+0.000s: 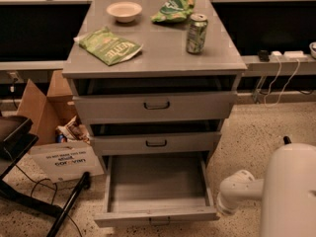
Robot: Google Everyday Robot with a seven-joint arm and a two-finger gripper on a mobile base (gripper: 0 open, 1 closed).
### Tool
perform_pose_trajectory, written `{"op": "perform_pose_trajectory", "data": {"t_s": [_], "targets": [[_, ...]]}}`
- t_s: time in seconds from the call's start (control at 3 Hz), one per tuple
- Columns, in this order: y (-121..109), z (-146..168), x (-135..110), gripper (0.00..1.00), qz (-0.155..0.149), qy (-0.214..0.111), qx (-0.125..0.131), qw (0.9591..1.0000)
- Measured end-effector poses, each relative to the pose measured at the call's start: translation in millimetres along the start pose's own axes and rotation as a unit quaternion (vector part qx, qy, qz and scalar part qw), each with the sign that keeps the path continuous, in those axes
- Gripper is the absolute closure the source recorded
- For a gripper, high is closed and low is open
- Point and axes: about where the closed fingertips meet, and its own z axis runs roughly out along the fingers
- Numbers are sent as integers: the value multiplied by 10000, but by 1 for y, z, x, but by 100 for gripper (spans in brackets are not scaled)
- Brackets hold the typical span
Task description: Open bottom drawer
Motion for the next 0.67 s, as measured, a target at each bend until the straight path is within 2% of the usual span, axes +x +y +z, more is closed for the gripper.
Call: {"op": "perform_pose_trajectory", "data": {"t_s": [0.33,0.67], "targets": [[111,-2,63,73,811,224,-460,9954],[146,2,66,50,846,321,-739,9931]]}}
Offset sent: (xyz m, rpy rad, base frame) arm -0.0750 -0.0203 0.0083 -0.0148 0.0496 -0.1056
